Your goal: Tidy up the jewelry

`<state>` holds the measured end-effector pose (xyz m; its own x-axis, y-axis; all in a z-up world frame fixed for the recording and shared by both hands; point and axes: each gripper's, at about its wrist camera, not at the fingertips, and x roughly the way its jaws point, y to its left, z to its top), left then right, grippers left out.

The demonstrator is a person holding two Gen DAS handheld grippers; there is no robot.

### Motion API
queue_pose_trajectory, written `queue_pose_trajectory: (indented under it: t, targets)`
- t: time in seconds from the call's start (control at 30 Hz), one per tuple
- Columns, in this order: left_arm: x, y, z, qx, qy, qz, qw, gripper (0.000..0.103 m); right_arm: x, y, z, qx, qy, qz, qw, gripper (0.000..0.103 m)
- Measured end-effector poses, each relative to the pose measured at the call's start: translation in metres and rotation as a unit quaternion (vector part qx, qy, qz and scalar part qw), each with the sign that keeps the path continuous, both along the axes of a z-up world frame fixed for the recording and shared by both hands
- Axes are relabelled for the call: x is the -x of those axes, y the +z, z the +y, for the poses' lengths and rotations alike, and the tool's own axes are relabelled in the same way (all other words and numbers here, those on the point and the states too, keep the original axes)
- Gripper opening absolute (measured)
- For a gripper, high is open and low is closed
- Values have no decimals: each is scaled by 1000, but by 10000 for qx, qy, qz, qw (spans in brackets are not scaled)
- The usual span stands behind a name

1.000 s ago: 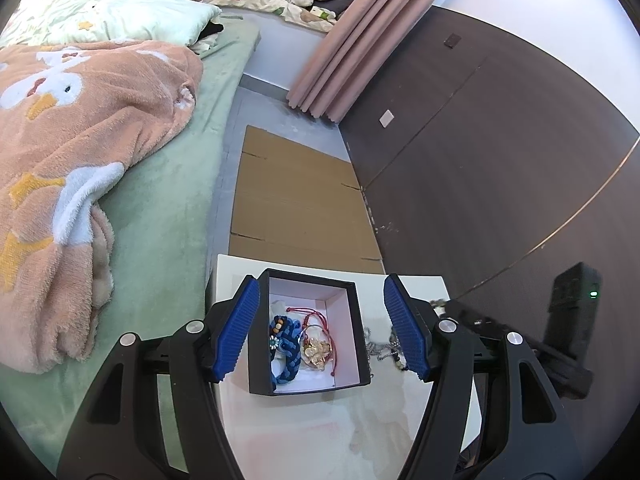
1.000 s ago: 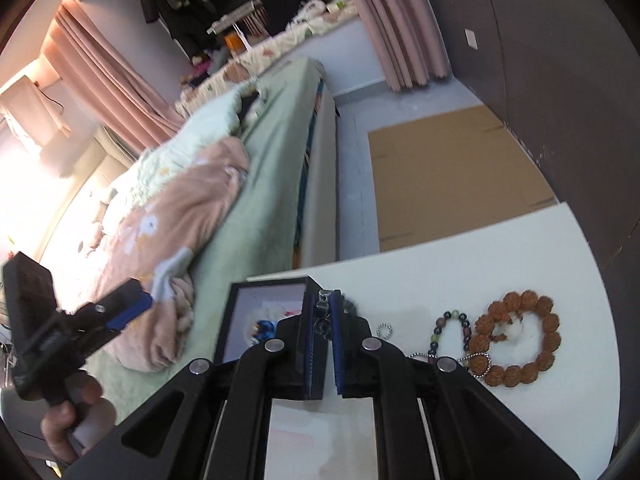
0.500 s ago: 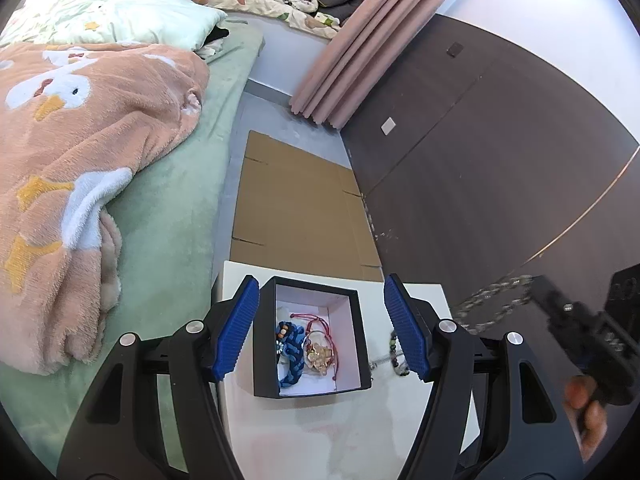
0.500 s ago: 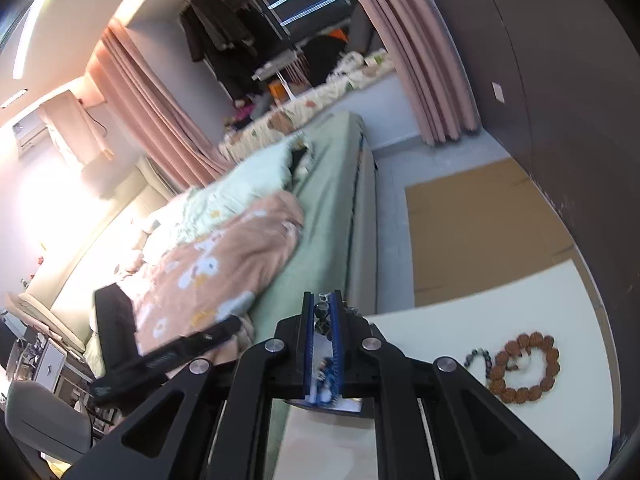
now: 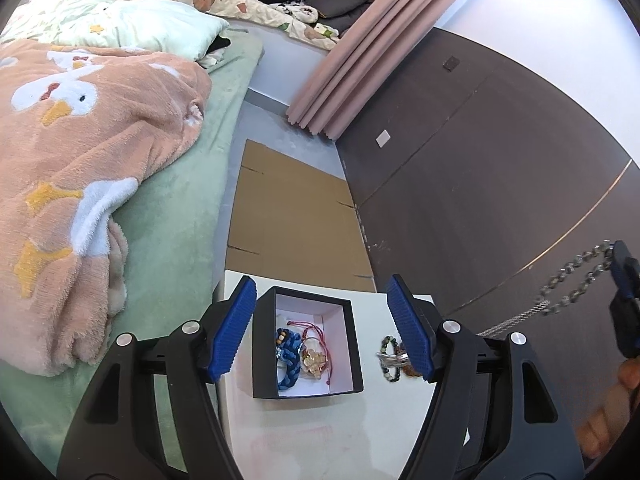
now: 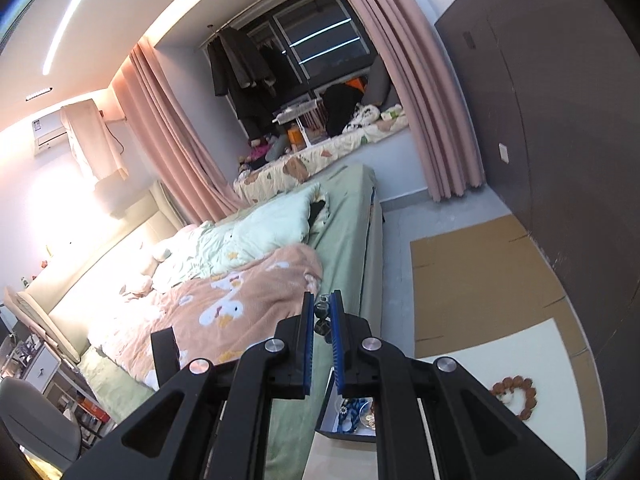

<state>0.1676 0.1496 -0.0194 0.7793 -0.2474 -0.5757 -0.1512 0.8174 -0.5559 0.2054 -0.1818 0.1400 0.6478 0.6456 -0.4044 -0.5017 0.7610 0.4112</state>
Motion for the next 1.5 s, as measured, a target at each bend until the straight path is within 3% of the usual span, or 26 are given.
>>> queue_pose_trajectory:
  t: [0.17,0.6,1.0,1.2,1.23,1.27,1.3,1.5]
  targets:
    - [3,4,3,76,34,-73,9999,68,4,10,4,43,55,-56,10000,8]
    - [7,4,18,142,153,-72,9998,72,-3,4,41,116,332,-53,9994,8]
    - [4,-3,24,12,288,65,9996,74,-41,-85,73,369,614,1036,9920,13]
    - [-6,-10,9,-222,157,261,9993,74,-53,-112,55,369,523,1399,9881,13]
    - [-7,-10,6,-237,130,278,9992,74,-53,-113,49,374,479,1414,9881,23]
    - [-9,-11,4,-248,104,292,9992,74,-53,-116,36,338,388,1449,9881,49]
    - [-12,-12,-2,-262,47,313,9992,74,-53,-117,26,306,276,1440,9887,60]
    - [-23,-13,-37,-336,-292,334,9984,74,-58,-135,-36,456,-422,1650,9843,62]
